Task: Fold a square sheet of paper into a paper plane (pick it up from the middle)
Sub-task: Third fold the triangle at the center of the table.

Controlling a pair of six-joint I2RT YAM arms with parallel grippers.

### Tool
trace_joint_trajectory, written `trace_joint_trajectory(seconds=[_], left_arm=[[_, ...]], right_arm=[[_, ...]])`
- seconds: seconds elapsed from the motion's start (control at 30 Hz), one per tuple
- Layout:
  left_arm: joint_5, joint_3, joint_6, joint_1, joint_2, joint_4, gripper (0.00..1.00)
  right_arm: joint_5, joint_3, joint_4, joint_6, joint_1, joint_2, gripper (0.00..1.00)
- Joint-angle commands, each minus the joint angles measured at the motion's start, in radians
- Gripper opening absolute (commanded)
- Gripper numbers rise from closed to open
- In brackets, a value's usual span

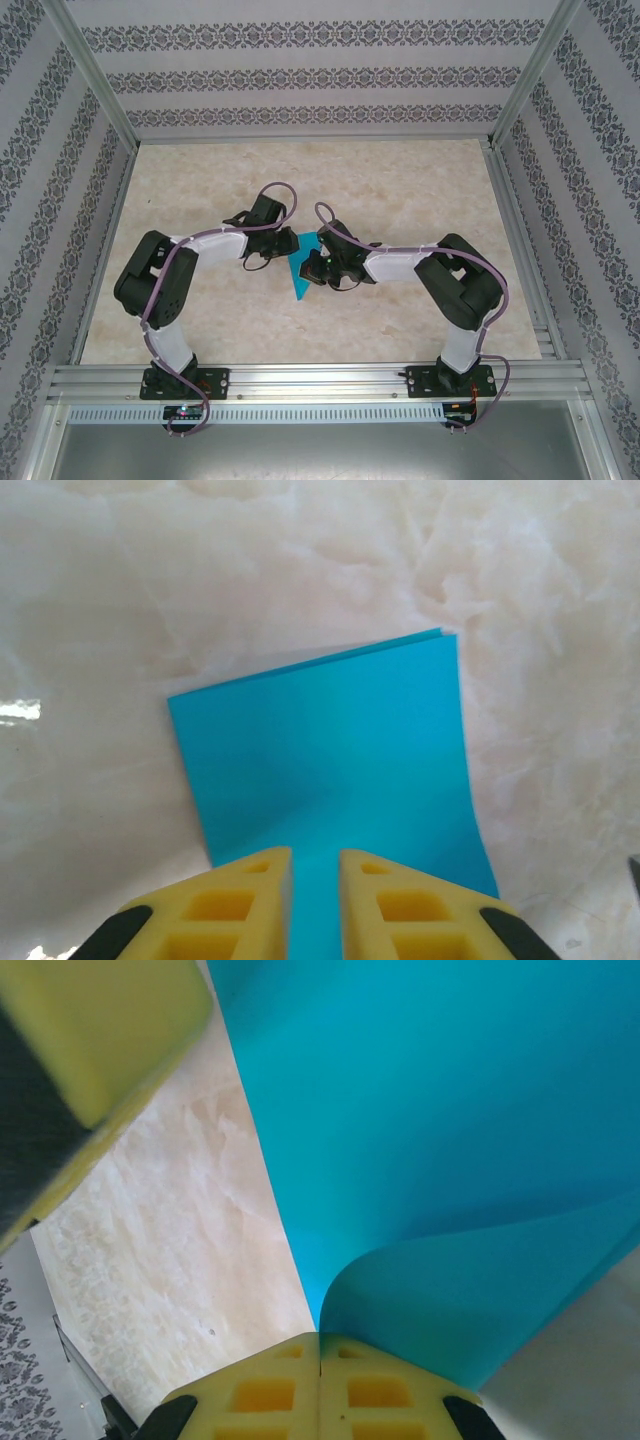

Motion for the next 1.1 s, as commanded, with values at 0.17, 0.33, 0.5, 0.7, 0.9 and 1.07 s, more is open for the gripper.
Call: trace_joint_trajectory(seconds=[0.17, 0.33, 0.5, 0.7, 0.9, 1.07], left_arm=[[0.025, 0.019, 0.003, 0.004, 0.047, -0.047, 0.18], [0.03, 0.024, 0.006, 0.006, 0.065, -0.057, 0.18], [0.032, 0.025, 0.005, 0.005, 0.069, -0.06, 0.18], [0.031, 0.026, 0.005, 0.006, 0.072, -0.063, 0.18], [0.031, 0.023, 0.003, 0.006, 0.072, -0.063, 0.17], [0.035, 0.023, 0.002, 0.006, 0.075, -0.058, 0.17]], right_arm=[[0.012, -0.009, 0.088, 0.023, 0.002, 0.025, 0.04], [0.013, -0.008, 0.086, 0.023, 0.0, 0.031, 0.04], [0.017, -0.008, 0.073, 0.02, 0.0, 0.032, 0.04], [0.033, -0.013, 0.06, 0.021, -0.002, 0.034, 0.04], [0.047, -0.013, 0.056, 0.03, -0.002, 0.04, 0.05], [0.044, -0.012, 0.056, 0.029, -0.003, 0.045, 0.05]])
